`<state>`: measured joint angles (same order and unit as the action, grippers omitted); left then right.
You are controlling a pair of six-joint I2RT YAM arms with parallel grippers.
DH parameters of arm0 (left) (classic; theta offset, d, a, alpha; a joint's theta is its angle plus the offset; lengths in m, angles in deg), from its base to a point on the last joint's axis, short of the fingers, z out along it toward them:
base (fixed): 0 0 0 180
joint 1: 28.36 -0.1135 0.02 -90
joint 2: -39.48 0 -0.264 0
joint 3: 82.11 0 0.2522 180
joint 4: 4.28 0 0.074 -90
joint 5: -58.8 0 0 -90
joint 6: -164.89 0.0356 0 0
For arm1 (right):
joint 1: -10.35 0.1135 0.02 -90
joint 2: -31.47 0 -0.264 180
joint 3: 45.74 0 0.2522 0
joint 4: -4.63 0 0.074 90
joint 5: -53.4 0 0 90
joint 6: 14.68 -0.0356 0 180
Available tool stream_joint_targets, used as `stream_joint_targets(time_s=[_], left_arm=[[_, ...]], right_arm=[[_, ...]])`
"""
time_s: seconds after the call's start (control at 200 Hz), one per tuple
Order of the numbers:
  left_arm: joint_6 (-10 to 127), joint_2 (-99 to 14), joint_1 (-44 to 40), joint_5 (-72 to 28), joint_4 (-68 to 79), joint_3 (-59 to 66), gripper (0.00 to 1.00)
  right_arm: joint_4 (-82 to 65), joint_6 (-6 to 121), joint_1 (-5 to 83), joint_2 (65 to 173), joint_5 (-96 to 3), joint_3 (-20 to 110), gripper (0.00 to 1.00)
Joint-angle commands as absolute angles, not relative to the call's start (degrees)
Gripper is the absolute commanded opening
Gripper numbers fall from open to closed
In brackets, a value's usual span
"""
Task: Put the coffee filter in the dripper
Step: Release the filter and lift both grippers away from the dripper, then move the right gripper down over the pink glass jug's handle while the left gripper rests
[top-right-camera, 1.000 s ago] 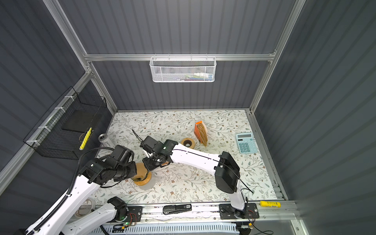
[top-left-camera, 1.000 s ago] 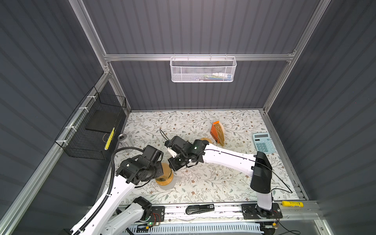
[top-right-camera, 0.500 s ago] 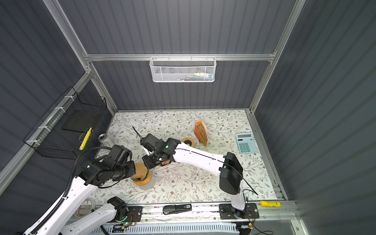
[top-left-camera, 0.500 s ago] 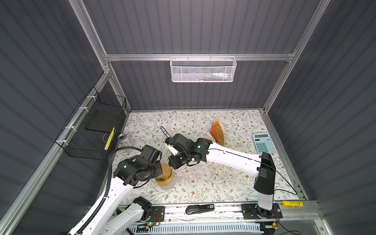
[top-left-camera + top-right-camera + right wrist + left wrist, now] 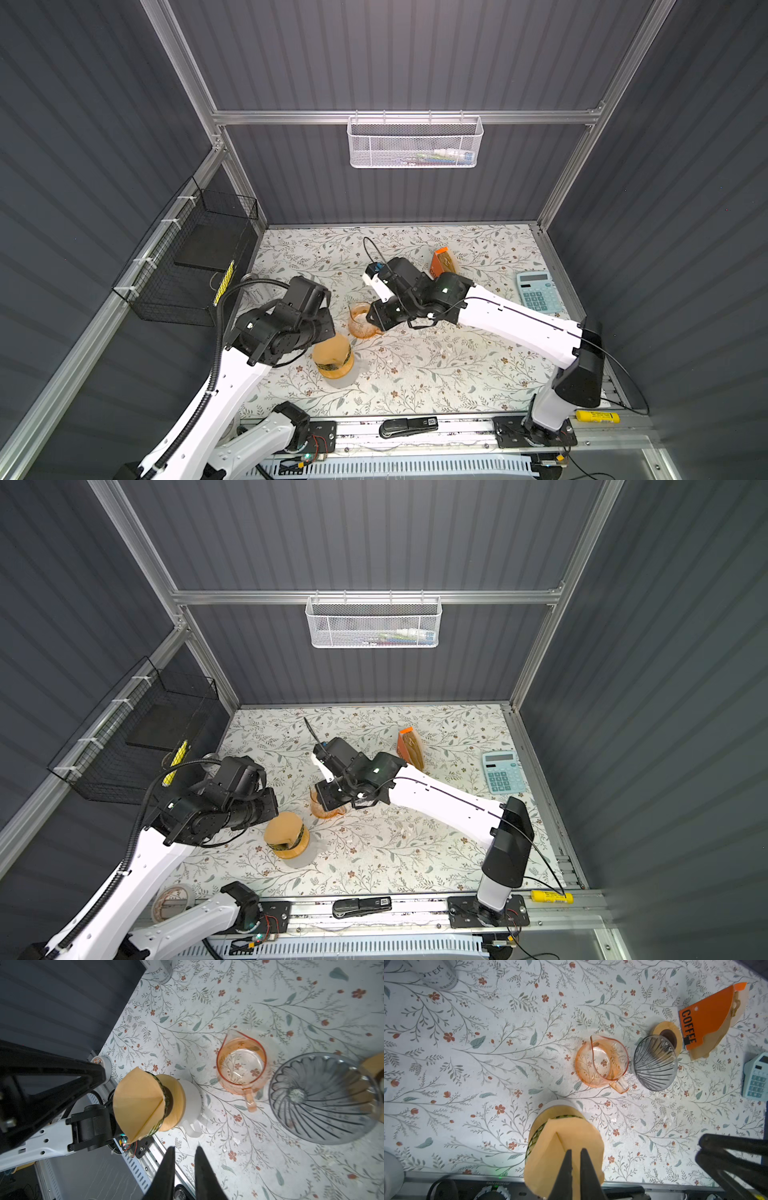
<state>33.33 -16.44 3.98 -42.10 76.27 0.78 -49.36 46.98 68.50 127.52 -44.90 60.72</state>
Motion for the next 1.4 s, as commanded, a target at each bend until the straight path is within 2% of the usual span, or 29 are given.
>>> stream_joint_targets(time_s=[0.0, 0.295, 0.59, 0.765, 1.016, 1.396], left_arm=[[35.39, -19.46, 4.33, -41.23, 68.48, 2.59, 0.13], [36.09, -34.55, 4.33, -35.94, 54.46, 10.81, 0.13], [37.56, -46.10, 0.97, -31.33, 52.14, 19.56, 0.14], [36.13, -47.02, -5.78, -24.68, 48.26, 17.41, 0.13], [39.51, -46.92, -8.99, -26.94, 51.15, 17.94, 0.13], [40.94, -43.47, -17.15, -22.06, 49.38, 10.91, 0.13]], right_arm=[[-48.69, 46.65, 64.64, 125.06, -44.11, 57.42, 0.21], [-47.70, 48.93, 57.60, 119.57, -43.69, 49.34, 0.22], [-47.48, 50.92, 52.90, 120.68, -44.00, 45.93, 0.22], [-49.76, 53.28, 53.06, 123.82, -43.93, 49.47, 0.22], [-50.32, 56.73, 56.84, 128.09, -43.88, 53.57, 0.25], [-51.57, 57.27, 63.89, 137.65, -47.32, 60.39, 0.29]])
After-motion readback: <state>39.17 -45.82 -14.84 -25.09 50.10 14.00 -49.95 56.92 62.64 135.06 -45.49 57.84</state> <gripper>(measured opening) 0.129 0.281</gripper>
